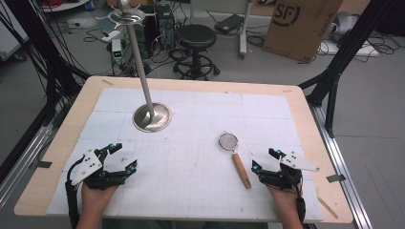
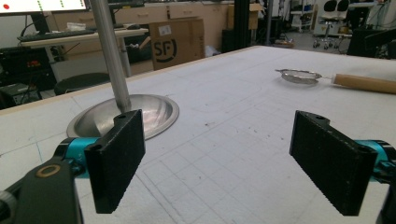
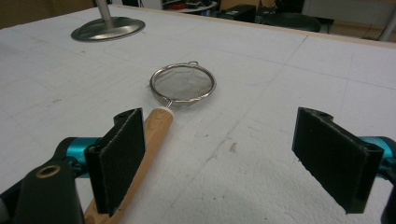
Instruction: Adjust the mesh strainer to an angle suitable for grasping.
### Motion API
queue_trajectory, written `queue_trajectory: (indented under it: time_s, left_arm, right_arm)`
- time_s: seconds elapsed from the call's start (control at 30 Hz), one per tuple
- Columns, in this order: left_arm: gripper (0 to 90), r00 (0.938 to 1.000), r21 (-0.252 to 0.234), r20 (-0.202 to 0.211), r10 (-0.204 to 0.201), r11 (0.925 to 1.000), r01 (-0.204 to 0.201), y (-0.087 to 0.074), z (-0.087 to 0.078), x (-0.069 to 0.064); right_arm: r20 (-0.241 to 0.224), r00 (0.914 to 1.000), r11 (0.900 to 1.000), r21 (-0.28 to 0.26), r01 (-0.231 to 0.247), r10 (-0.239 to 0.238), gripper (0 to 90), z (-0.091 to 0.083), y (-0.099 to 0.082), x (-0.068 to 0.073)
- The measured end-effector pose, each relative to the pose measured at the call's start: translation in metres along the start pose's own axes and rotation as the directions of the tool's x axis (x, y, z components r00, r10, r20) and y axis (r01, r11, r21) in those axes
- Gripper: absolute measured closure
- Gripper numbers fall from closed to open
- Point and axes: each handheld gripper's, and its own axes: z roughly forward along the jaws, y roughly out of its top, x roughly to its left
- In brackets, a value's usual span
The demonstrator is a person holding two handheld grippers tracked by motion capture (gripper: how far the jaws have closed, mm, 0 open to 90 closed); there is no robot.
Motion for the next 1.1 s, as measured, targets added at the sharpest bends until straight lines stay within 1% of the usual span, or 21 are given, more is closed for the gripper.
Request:
queue_trajectory:
  time_s: [0.17, 0.27, 0.37, 0.4, 0.57, 0.6, 0.67, 0.73, 0.77, 0.8, 0.83, 0.87, 0.9, 0.93, 0.97, 1.07, 1.1]
  left_arm:
    - [19.3, 0.9999, 0.006, 0.000, -0.011, 0.9999, 0.011, 0.000, 0.001, 0.001]
    - [19.3, 1.0000, 0.011, 0.004, -0.006, 0.9999, 0.006, 0.000, 0.001, 0.001]
    - [19.5, 0.9997, 0.007, 0.009, 0.022, 0.9997, -0.022, 0.000, 0.001, -0.002]
    - [19.6, 0.9995, 0.009, 0.007, 0.030, 0.9995, -0.030, 0.000, 0.001, -0.002]
    - [20.2, 1.0000, 0.035, 0.009, 0.003, 0.9994, -0.003, 0.001, 0.003, 0.000]
    - [20.3, 1.0000, 0.039, 0.009, -0.001, 0.9992, 0.001, 0.001, 0.004, 0.001]
    - [20.3, 1.0000, 0.051, 0.008, 0.000, 0.9987, -0.001, 0.002, 0.005, 0.000]
    - [20.5, 0.9999, 0.052, 0.006, 0.016, 0.9985, -0.016, 0.002, 0.005, -0.001]
    - [20.6, 0.9998, 0.053, 0.006, 0.020, 0.9984, -0.020, 0.002, 0.005, -0.002]
    - [20.6, 0.9997, 0.056, 0.005, 0.023, 0.9981, -0.023, 0.002, 0.006, -0.002]
    - [20.5, 0.9996, 0.061, 0.007, 0.027, 0.9978, -0.028, 0.002, 0.006, -0.002]
    - [20.5, 0.9997, 0.060, 0.008, 0.025, 0.9979, -0.025, 0.002, 0.006, -0.002]
    - [20.5, 0.9997, 0.059, 0.009, 0.024, 0.9980, -0.024, 0.002, 0.006, -0.002]
    - [20.4, 0.9997, 0.059, 0.009, 0.024, 0.9980, -0.024, 0.002, 0.006, -0.002]
    - [20.4, 0.9996, 0.061, 0.010, 0.027, 0.9978, -0.027, 0.002, 0.006, -0.002]
    - [20.4, 0.9994, 0.060, 0.015, 0.032, 0.9976, -0.033, 0.002, 0.006, -0.002]
    - [20.4, 0.9992, 0.061, 0.017, 0.036, 0.9974, -0.037, 0.002, 0.006, -0.003]
  right_arm:
    - [0.004, 1.0000, 1.0000, -0.007, 0.006, -0.006, 16.4, 0.000, 0.000, 0.000]
    - [0.005, 1.0000, 1.0000, 0.002, 0.002, -0.002, 16.4, 0.000, 0.000, 0.000]
    - [0.009, 1.0000, 1.0000, 0.009, -0.002, 0.002, 16.5, 0.001, 0.000, 0.000]
    - [0.017, 0.9999, 1.0000, 0.006, -0.001, 0.001, 16.5, 0.001, 0.000, 0.000]
    - [0.009, 1.0000, 0.9999, 0.014, 0.001, -0.002, 16.5, 0.001, 0.001, 0.000]
    - [-0.002, 0.9998, 0.9996, 0.019, 0.022, -0.022, 16.6, 0.002, 0.001, 0.001]
    - [-0.037, 0.9983, 0.9981, 0.042, 0.045, -0.044, 18.0, 0.004, 0.002, 0.003]
    - [-0.061, 0.9954, 0.9942, 0.075, 0.078, -0.073, 18.8, 0.007, 0.003, 0.005]
    - [-0.079, 0.9944, 0.9936, 0.082, 0.077, -0.070, 19.8, 0.009, 0.004, 0.007]
    - [-0.102, 0.9935, 0.9950, 0.080, 0.059, -0.051, 19.8, 0.011, 0.006, 0.009]
    - [-0.114, 0.9928, 0.9957, 0.079, 0.047, -0.038, 19.9, 0.014, 0.007, 0.011]
    - [-0.110, 0.9931, 0.9949, 0.088, 0.050, -0.040, 20.3, 0.017, 0.009, 0.015]
    - [-0.104, 0.9936, 0.9926, 0.109, 0.054, -0.043, 21.7, 0.020, 0.010, 0.018]
    - [-0.114, 0.9927, 0.9895, 0.133, 0.056, -0.041, 23.4, 0.024, 0.012, 0.021]
    - [-0.114, 0.9922, 0.9865, 0.149, 0.067, -0.050, 26.2, 0.028, 0.014, 0.024]
    - [-0.102, 0.9927, 0.9767, 0.198, 0.083, -0.064, 29.2, 0.039, 0.018, 0.034]
    - [-0.096, 0.9932, 0.9736, 0.212, 0.085, -0.066, 31.8, 0.042, 0.019, 0.037]
